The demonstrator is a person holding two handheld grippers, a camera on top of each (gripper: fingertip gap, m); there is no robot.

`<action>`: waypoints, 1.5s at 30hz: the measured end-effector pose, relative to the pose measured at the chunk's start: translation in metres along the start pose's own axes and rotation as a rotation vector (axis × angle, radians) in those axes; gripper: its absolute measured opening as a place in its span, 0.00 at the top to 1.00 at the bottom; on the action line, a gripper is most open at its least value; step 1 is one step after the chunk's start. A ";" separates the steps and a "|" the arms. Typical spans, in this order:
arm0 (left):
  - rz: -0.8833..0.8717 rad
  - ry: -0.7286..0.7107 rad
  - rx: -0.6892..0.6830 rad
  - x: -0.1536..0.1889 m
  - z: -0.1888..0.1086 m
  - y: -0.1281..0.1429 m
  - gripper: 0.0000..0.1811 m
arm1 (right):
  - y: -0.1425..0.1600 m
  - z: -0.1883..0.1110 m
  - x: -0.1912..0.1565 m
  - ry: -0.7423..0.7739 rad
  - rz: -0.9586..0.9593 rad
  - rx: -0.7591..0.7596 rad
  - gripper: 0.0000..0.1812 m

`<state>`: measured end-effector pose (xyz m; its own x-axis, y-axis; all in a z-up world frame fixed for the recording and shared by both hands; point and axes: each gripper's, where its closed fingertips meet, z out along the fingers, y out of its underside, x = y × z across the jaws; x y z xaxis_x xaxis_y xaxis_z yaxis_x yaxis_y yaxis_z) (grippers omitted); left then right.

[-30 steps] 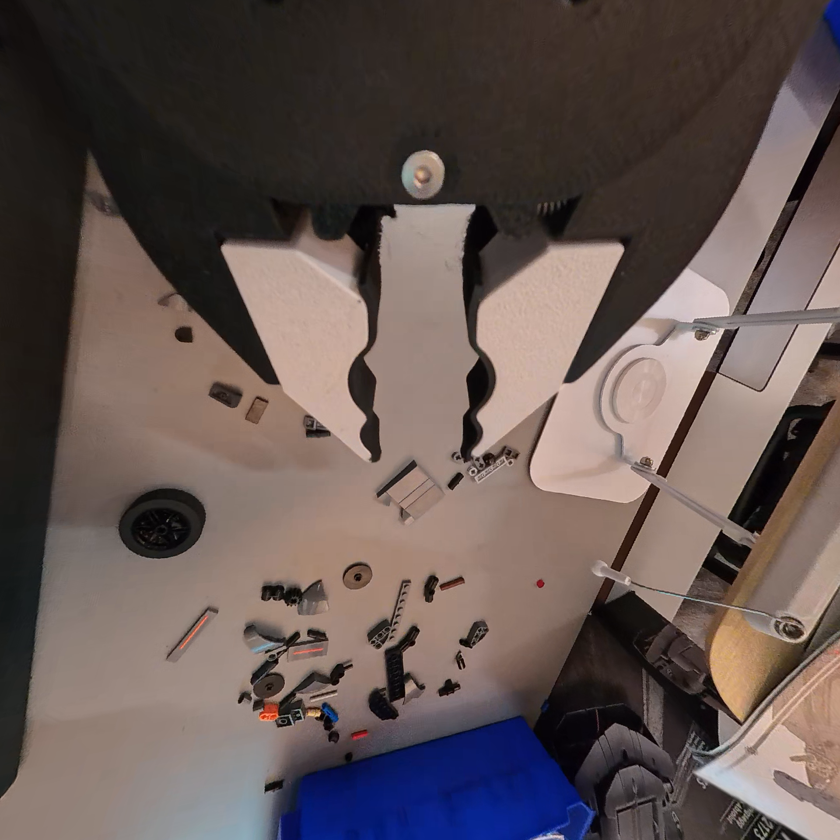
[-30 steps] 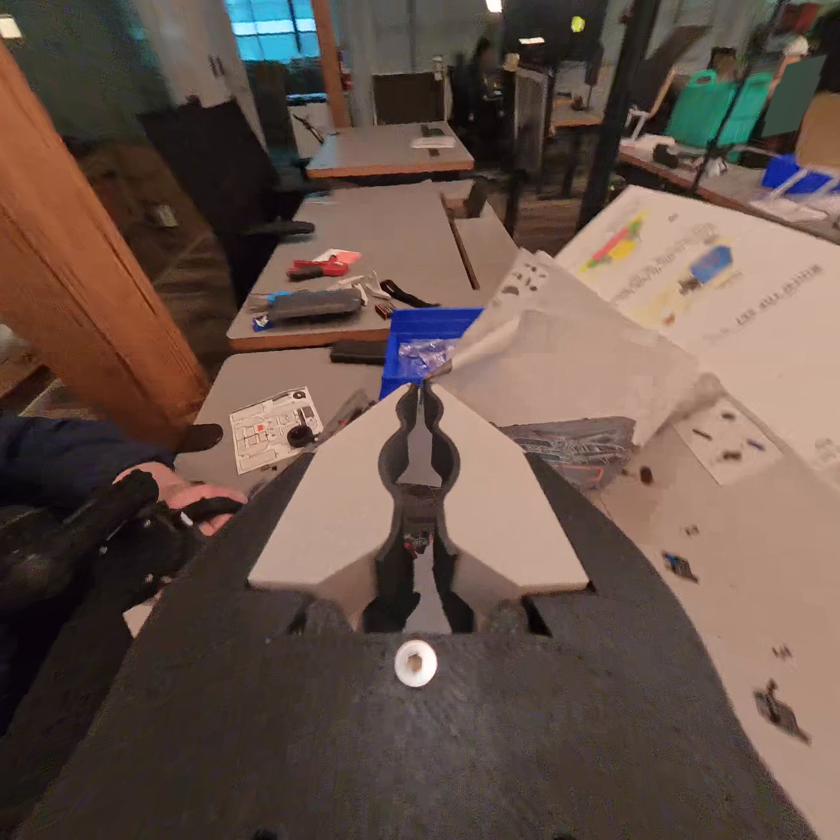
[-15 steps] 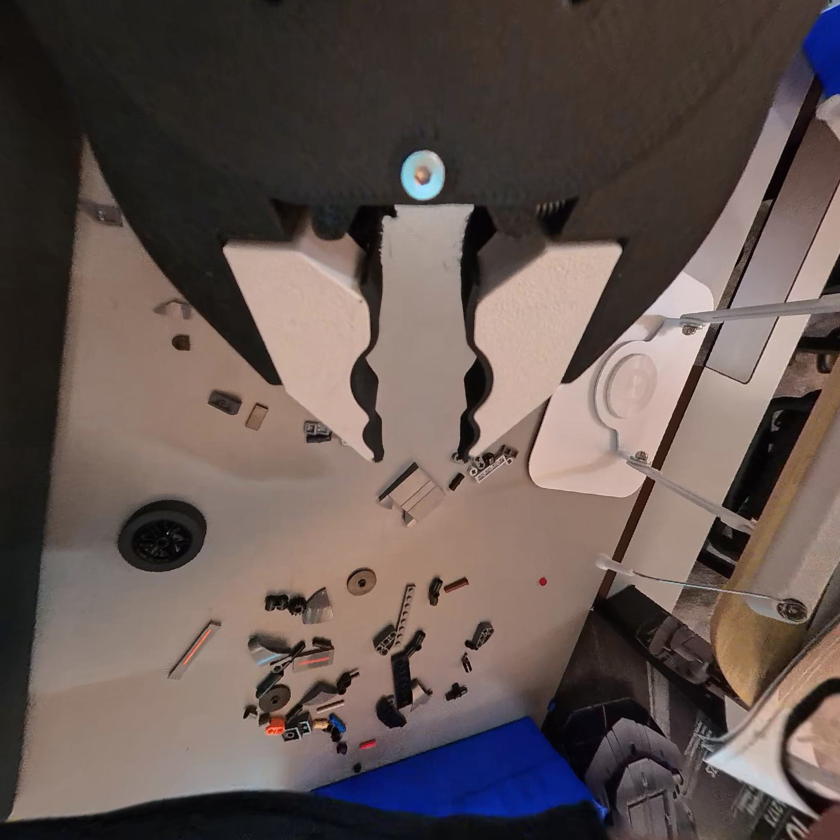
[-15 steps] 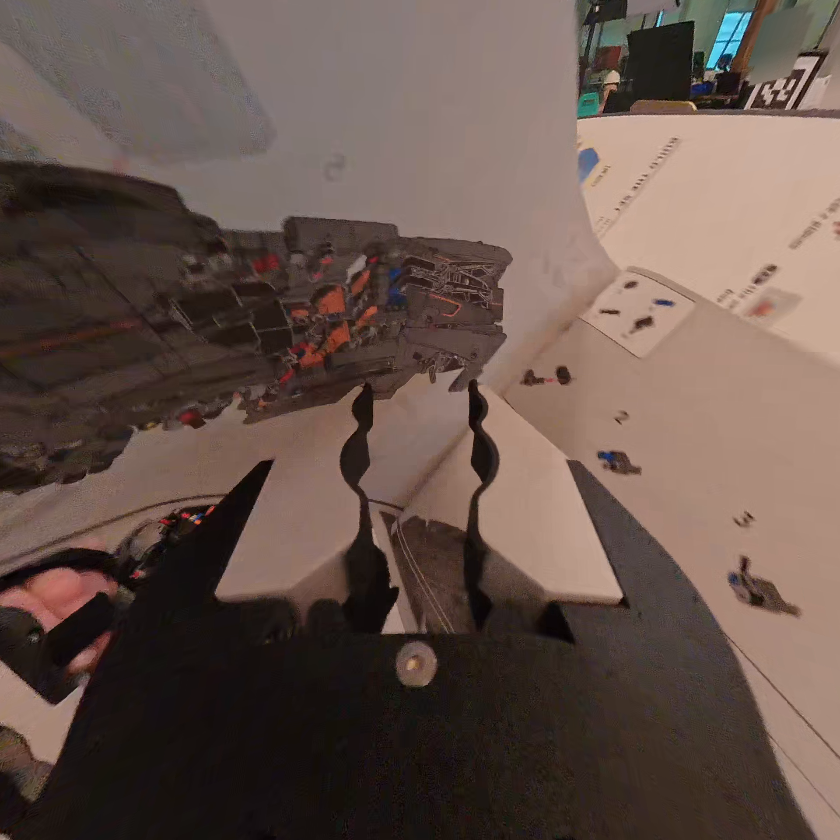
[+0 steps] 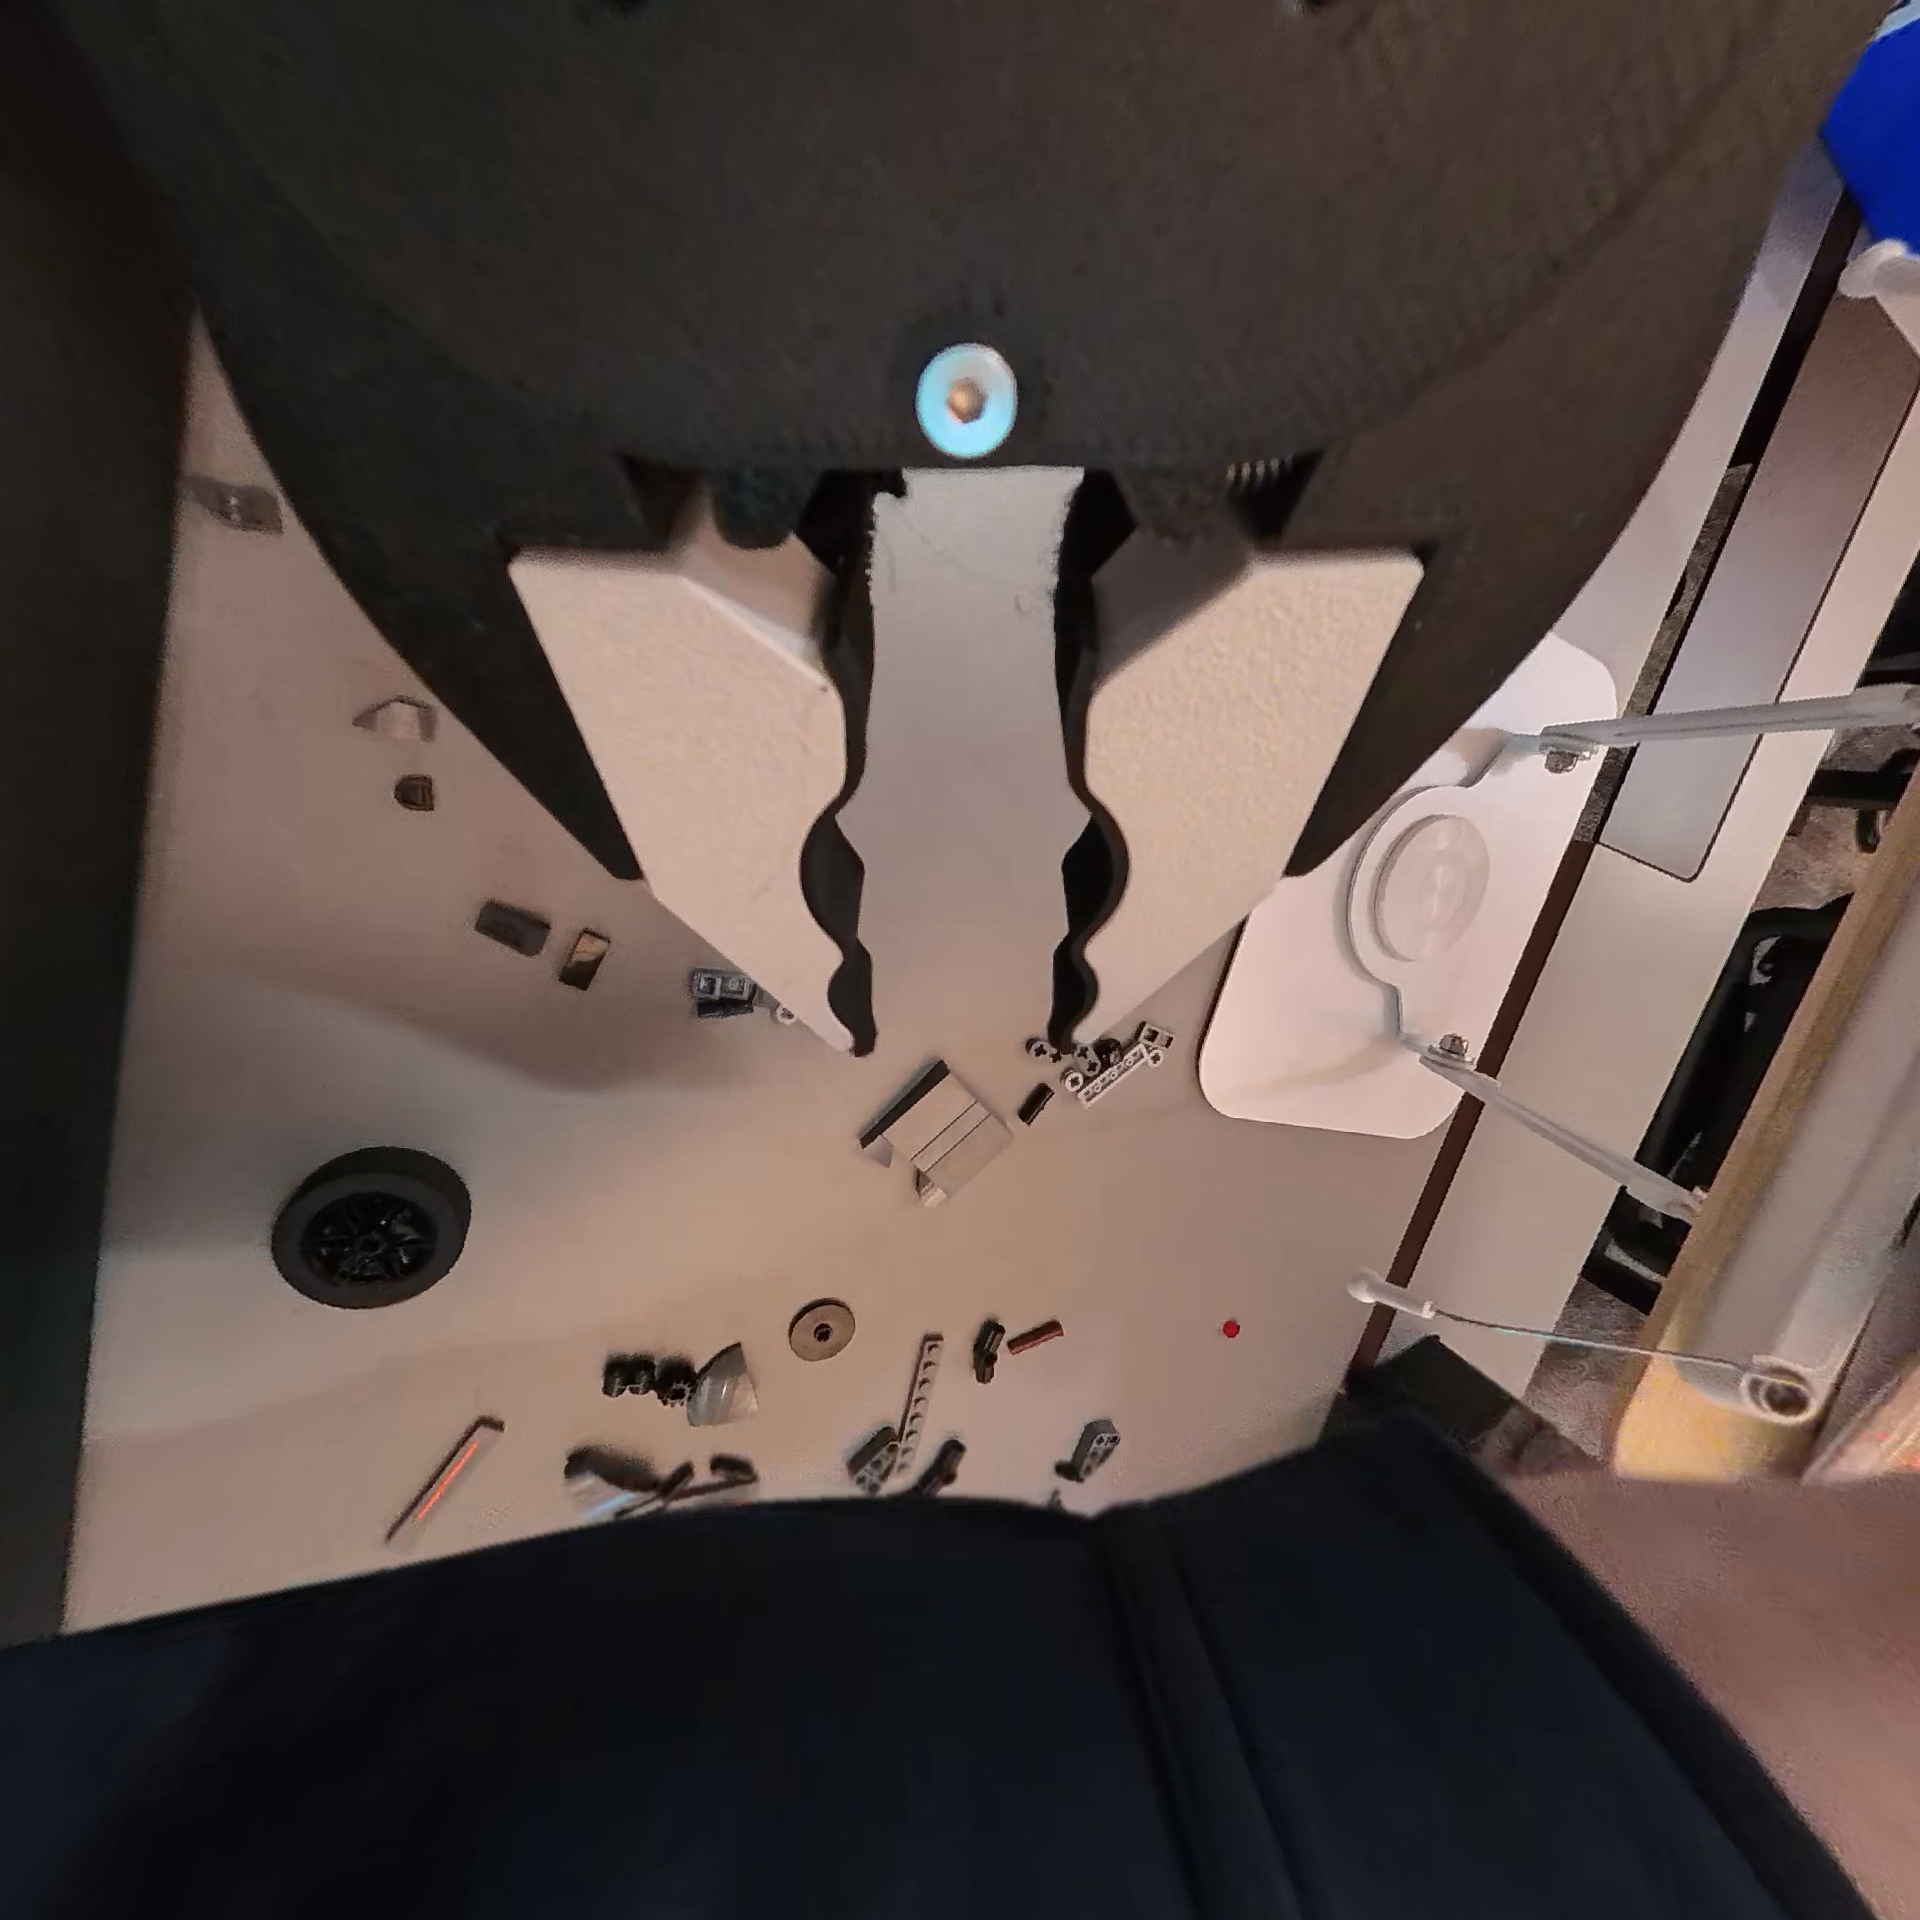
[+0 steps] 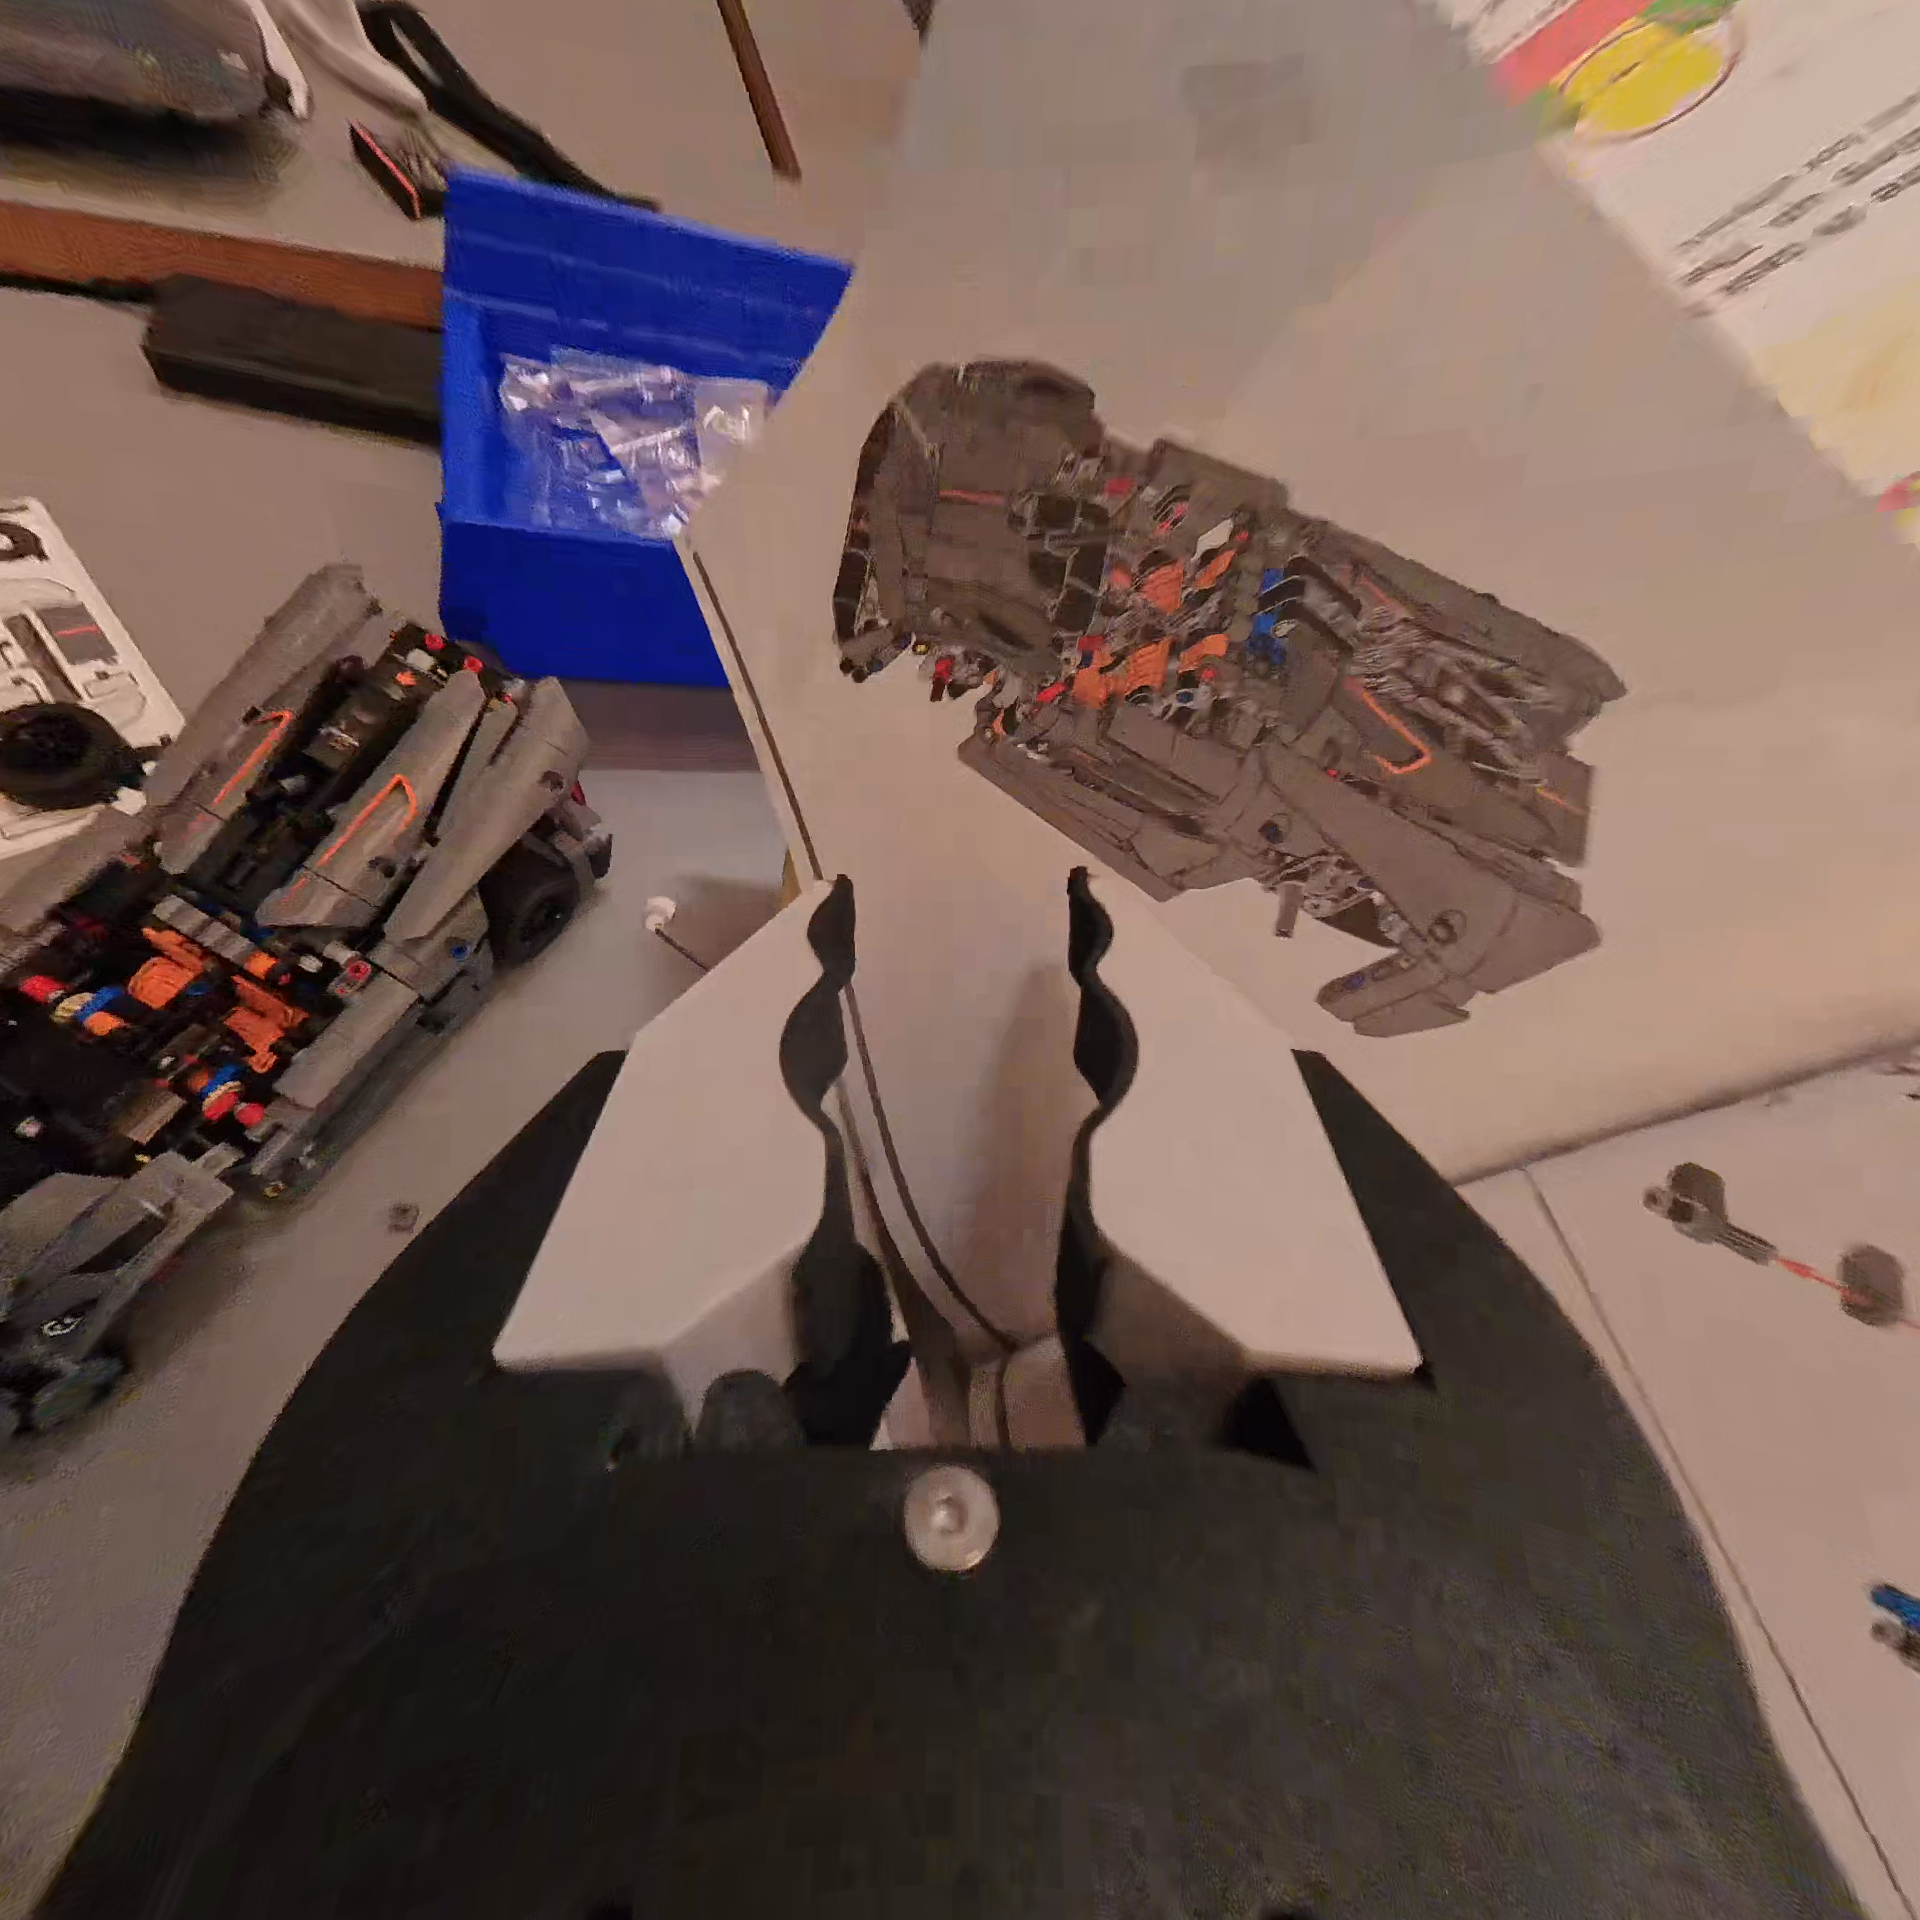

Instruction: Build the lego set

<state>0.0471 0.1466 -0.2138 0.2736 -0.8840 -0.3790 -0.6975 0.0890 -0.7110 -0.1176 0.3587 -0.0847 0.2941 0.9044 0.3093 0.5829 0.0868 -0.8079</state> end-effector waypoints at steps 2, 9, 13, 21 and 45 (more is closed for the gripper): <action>0.008 -0.001 -0.007 0.001 0.001 0.000 0.82 | -0.004 -0.021 0.018 0.057 0.012 0.057 0.81; 0.009 -0.002 -0.013 0.000 0.000 0.001 0.82 | 0.038 -0.116 0.119 0.375 0.083 0.065 0.65; 0.007 0.007 -0.018 0.003 0.004 0.003 0.82 | 0.087 -0.166 0.176 0.500 0.193 0.042 0.57; 0.000 0.015 -0.043 0.003 0.010 0.011 0.82 | 0.142 -0.166 0.186 0.464 0.204 -0.053 0.55; -0.114 -0.093 0.009 -0.031 -0.008 0.009 0.80 | 0.125 -0.223 0.032 0.281 -0.122 -0.295 0.70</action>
<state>0.0265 0.1711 -0.2038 0.4113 -0.8424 -0.3482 -0.6527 -0.0055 -0.7576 0.1338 0.3053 -0.0637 0.3808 0.7423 0.5513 0.8060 0.0257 -0.5914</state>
